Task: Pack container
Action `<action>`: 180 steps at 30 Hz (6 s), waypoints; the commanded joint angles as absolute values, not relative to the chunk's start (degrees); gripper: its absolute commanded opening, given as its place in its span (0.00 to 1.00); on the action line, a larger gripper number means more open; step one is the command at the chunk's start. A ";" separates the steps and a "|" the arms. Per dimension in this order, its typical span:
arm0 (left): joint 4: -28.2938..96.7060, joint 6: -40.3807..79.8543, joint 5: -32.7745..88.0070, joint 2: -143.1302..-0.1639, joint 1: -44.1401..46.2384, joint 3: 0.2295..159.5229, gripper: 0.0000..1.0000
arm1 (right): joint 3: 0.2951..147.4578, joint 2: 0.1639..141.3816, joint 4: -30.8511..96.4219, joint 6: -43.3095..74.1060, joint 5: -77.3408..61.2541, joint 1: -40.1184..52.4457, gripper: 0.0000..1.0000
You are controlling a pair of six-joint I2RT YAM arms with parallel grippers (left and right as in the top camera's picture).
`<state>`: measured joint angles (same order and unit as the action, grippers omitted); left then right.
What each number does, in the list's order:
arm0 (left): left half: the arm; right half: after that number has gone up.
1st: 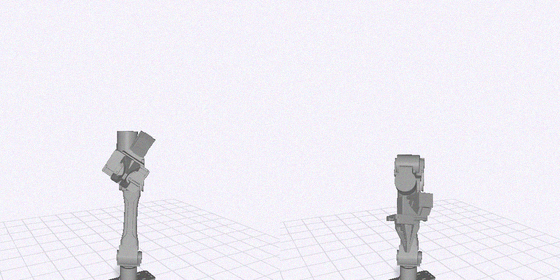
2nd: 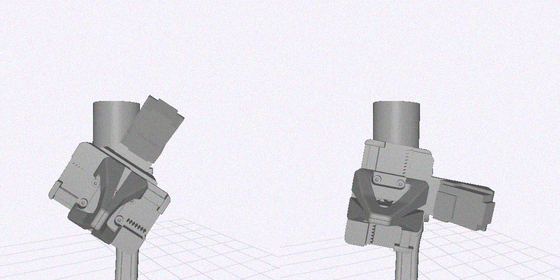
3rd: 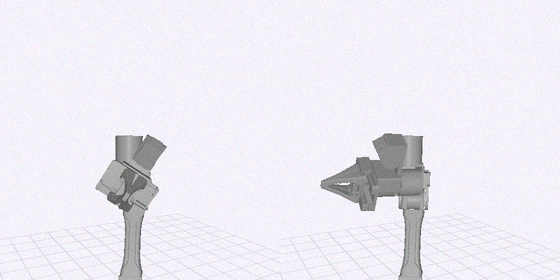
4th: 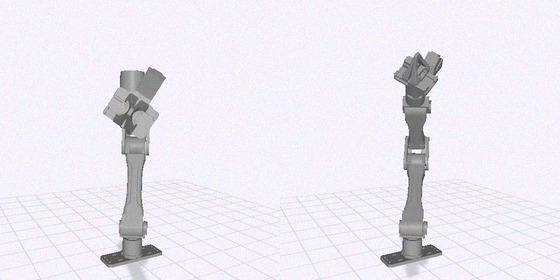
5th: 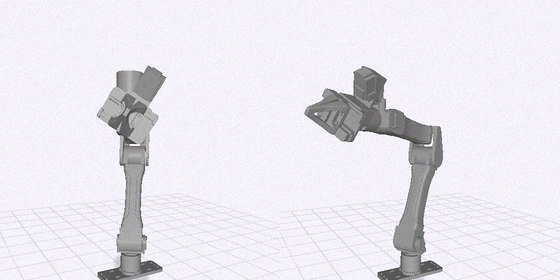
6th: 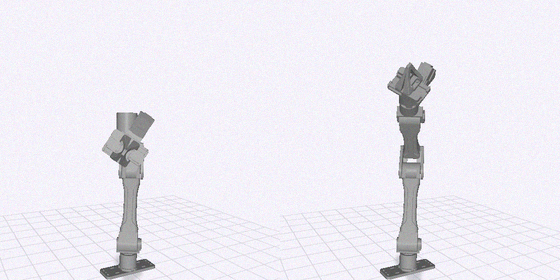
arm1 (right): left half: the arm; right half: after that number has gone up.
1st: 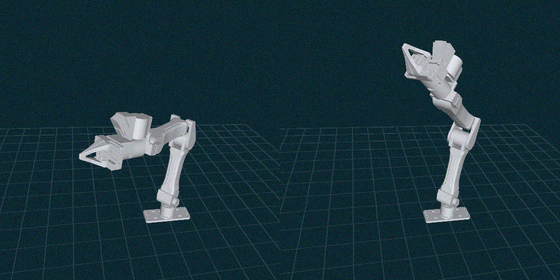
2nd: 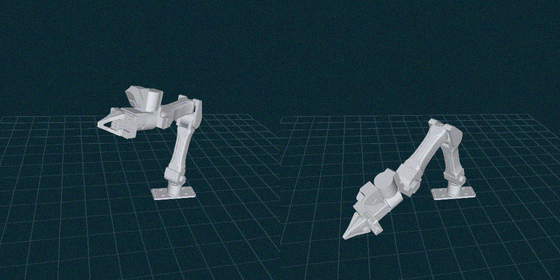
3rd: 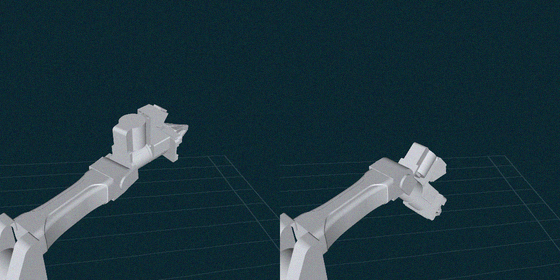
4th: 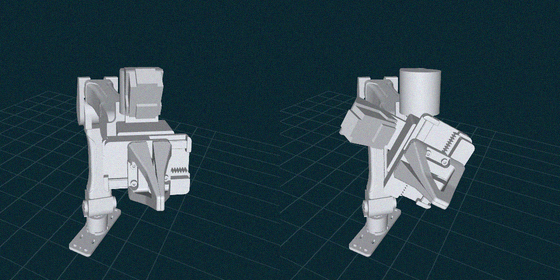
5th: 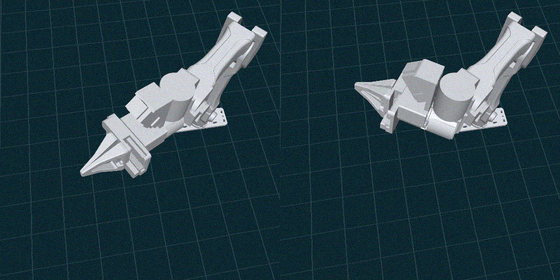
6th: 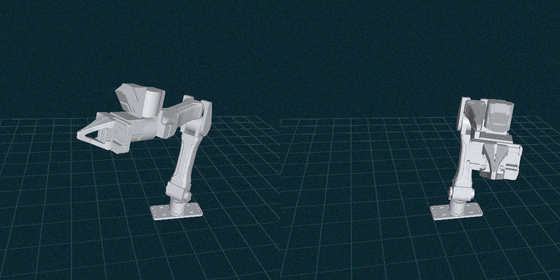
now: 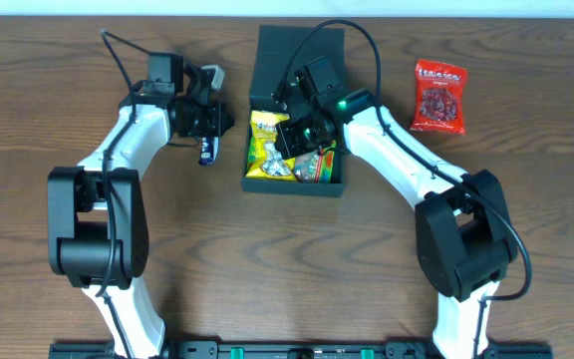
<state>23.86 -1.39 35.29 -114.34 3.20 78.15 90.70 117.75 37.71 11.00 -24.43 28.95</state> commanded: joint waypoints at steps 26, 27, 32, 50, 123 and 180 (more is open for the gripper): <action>31.99 -1.69 35.57 -112.92 6.59 77.62 0.06 | 95.02 126.21 35.44 7.62 -34.96 30.72 0.01; 32.03 -1.69 35.57 -112.92 6.59 77.62 0.06 | 96.09 126.21 36.80 7.55 -34.94 30.44 0.01; 31.88 -1.69 35.57 -112.92 6.39 77.62 0.06 | 106.96 125.54 48.07 6.52 -32.36 26.11 0.01; 31.90 -1.67 35.59 -112.92 6.39 77.62 0.06 | 114.54 122.28 58.70 16.67 12.93 1.98 0.54; 32.38 0.40 35.59 -112.92 6.39 77.62 0.06 | 114.58 130.91 49.78 11.88 4.27 -4.34 0.85; 33.19 -26.06 35.35 -95.94 -4.93 86.39 0.06 | 114.58 121.32 67.31 47.55 4.56 31.48 0.01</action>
<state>32.80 -18.74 34.57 -99.90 -3.95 85.38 114.63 119.74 66.41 42.09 1.37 30.89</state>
